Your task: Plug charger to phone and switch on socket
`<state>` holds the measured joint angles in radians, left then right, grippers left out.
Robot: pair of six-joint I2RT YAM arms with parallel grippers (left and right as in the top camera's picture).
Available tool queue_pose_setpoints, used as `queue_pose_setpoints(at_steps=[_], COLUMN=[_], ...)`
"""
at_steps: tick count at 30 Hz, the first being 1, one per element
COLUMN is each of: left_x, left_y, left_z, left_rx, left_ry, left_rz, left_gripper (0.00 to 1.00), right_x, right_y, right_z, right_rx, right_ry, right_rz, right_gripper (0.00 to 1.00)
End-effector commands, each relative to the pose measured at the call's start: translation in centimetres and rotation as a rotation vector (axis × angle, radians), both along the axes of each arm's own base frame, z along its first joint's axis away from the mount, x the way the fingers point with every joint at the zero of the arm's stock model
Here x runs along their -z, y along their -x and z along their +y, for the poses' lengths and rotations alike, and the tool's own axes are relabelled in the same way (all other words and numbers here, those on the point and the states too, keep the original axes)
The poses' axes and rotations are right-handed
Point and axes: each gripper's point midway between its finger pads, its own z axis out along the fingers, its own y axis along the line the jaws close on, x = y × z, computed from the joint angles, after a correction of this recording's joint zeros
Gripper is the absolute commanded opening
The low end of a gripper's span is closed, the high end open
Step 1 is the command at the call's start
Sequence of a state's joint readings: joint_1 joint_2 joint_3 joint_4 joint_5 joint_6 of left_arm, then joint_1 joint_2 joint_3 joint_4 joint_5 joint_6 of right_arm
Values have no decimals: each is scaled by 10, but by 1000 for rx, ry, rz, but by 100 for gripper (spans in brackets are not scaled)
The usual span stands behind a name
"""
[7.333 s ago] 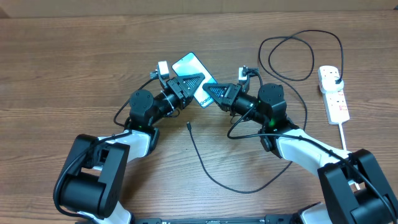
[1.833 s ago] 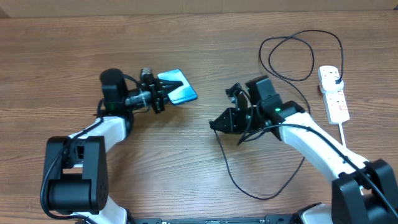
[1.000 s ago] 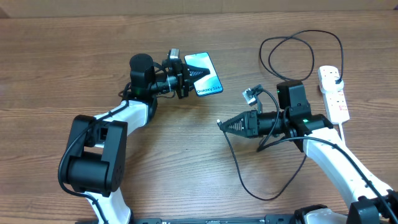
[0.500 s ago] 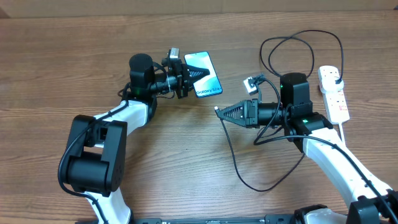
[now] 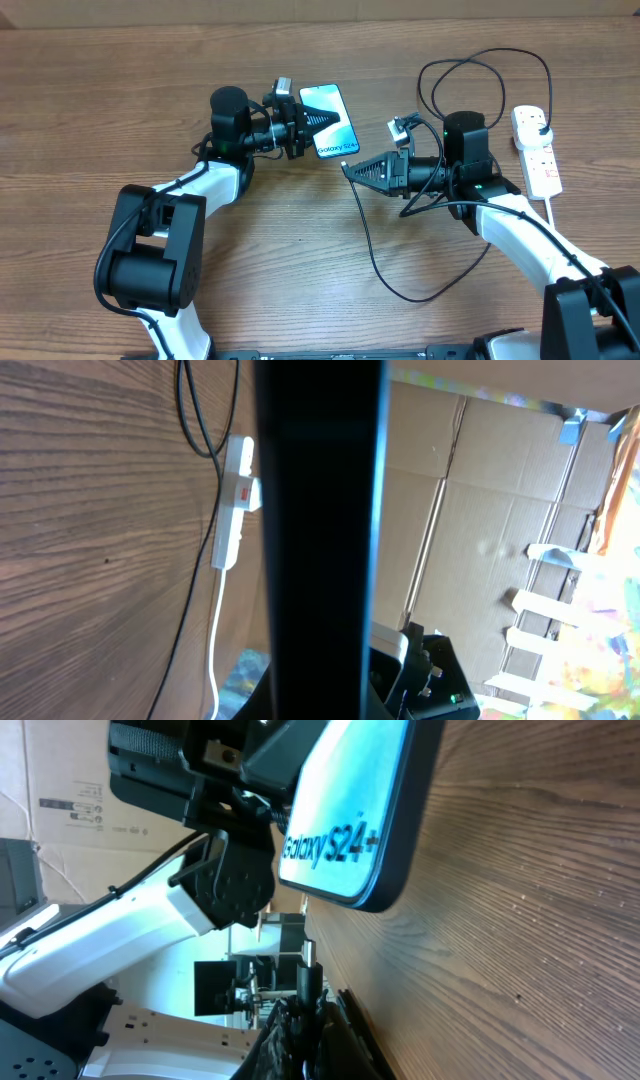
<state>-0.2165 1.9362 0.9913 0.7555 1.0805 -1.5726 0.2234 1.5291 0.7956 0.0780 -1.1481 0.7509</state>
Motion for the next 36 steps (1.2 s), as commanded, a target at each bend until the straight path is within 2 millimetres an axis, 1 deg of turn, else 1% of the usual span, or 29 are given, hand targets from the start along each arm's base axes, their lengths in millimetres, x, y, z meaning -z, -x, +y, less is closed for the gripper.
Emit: queue_pose_setpoints(at_steps=[1, 10, 20, 31, 36], left_x=[-10, -10, -10, -10, -10], left_y=[-2, -1, 2, 2, -1], left_z=[-5, -5, -11, -12, -8], left_rx=[24, 27, 36, 35, 23], left_ry=[4, 5, 5, 5, 4], left_rz=[-59, -58, -54, -54, -55], left_gripper=[4, 4, 4, 4, 4], right_x=[0, 2, 4, 5, 3], right_y=[2, -5, -8, -7, -3], right_z=[2, 1, 2, 5, 5], right_rx=[-7, 27, 33, 18, -3], right_ry=[-6, 8, 0, -8, -20], right_rz=[14, 2, 20, 30, 36], right_gripper=[4, 4, 4, 3, 4])
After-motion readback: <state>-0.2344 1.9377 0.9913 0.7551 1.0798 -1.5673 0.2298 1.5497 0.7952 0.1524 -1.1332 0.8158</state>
